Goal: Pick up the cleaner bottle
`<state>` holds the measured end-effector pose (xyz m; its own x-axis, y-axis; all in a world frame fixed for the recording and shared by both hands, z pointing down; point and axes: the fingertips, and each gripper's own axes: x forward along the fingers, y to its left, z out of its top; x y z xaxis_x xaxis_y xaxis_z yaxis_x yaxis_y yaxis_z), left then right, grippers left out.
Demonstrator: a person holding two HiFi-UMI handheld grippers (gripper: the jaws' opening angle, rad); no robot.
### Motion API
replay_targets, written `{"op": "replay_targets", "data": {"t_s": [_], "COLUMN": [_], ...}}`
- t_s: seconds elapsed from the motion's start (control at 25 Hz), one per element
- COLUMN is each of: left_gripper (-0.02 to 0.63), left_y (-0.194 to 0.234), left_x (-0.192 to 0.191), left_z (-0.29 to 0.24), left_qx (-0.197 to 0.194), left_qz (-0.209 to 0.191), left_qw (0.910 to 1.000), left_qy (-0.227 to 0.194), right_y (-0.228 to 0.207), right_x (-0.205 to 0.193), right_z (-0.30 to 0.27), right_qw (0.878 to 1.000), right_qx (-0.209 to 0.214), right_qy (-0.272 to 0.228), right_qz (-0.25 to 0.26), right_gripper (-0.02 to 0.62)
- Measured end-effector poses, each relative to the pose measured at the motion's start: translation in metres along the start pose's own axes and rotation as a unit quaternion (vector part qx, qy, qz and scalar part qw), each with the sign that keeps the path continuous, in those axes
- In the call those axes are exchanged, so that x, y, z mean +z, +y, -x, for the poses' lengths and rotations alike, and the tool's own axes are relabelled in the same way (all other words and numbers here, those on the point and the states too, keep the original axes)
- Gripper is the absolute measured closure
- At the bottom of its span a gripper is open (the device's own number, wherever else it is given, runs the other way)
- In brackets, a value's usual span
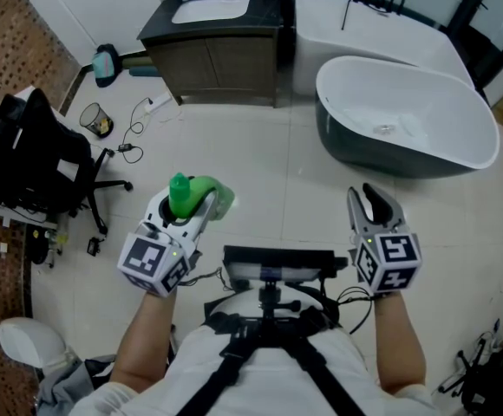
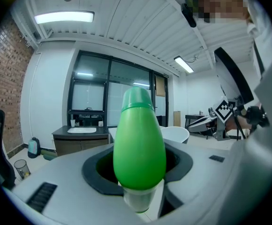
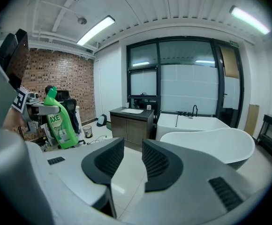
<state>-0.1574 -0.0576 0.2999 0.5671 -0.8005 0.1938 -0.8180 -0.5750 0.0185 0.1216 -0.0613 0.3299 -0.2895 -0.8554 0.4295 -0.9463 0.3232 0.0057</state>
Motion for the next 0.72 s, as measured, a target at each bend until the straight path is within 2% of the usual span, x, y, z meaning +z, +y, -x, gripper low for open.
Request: {"op": "replay_targets", "data": {"t_s": [0.72], "left_gripper": [0.425], "left_y": [-0.008], "left_x": [0.0031], "left_z": [-0.0042], "left_qx": [-0.018], "left_qz": [0.002], "left_qw": [0.9998], "left_qy": [0.003], "right_y": [0.0053], "right_x": [0.005], "right_z": [0.0011], "right_qw": [1.0], "right_qx": [0.0], "right_qy": [-0.009], "right_qz": [0.008], "right_gripper": [0.485]}}
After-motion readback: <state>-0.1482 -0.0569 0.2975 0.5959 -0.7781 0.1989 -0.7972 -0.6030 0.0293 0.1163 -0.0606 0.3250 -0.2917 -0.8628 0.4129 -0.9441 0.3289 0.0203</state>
